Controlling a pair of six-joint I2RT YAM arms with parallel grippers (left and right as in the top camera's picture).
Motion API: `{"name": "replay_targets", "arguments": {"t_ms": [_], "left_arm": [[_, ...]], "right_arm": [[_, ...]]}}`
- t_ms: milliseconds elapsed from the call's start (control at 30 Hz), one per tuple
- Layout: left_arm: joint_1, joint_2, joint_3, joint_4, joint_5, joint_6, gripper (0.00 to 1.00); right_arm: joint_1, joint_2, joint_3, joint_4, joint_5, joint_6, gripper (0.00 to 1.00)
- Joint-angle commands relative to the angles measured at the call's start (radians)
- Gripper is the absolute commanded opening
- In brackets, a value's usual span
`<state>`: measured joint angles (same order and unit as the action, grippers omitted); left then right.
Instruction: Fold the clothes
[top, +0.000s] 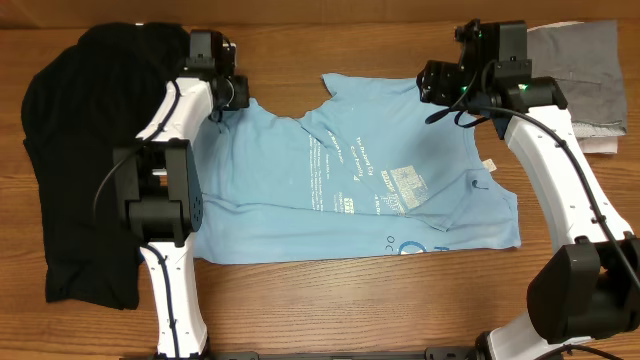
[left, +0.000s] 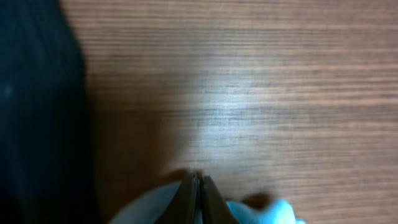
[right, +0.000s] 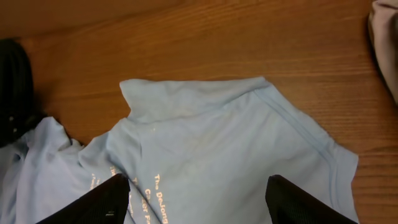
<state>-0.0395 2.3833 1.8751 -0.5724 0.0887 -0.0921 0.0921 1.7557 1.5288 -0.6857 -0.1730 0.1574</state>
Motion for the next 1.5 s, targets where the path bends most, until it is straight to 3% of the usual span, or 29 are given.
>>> {"name": "replay_targets", "arguments": {"t_ms": [0, 233, 400, 900, 1133, 1467], "left_arm": [[-0.007, -0.042, 0.119, -0.129, 0.016, -0.071, 0.04], [-0.007, -0.127, 0.300, -0.402, 0.042, -0.102, 0.04], [-0.024, -0.177, 0.336, -0.490, 0.043, -0.111, 0.04], [-0.086, -0.181, 0.335, -0.606, 0.032, -0.114, 0.04], [-0.092, -0.181, 0.335, -0.606, 0.031, -0.114, 0.04], [-0.092, -0.181, 0.335, -0.628, -0.014, -0.114, 0.04]], "right_arm": [[0.002, 0.022, 0.019, 0.034, 0.027, -0.004, 0.74], [0.002, 0.064, 0.019, 0.140, 0.103, -0.037, 0.73], [-0.003, 0.137, 0.019, 0.230, 0.155, -0.088, 0.73], [-0.022, 0.452, 0.019, 0.490, 0.127, -0.087, 0.73], [-0.023, 0.505, 0.019, 0.575, 0.115, -0.079, 0.72], [-0.022, 0.536, 0.019, 0.682, 0.114, -0.024, 0.63]]}}
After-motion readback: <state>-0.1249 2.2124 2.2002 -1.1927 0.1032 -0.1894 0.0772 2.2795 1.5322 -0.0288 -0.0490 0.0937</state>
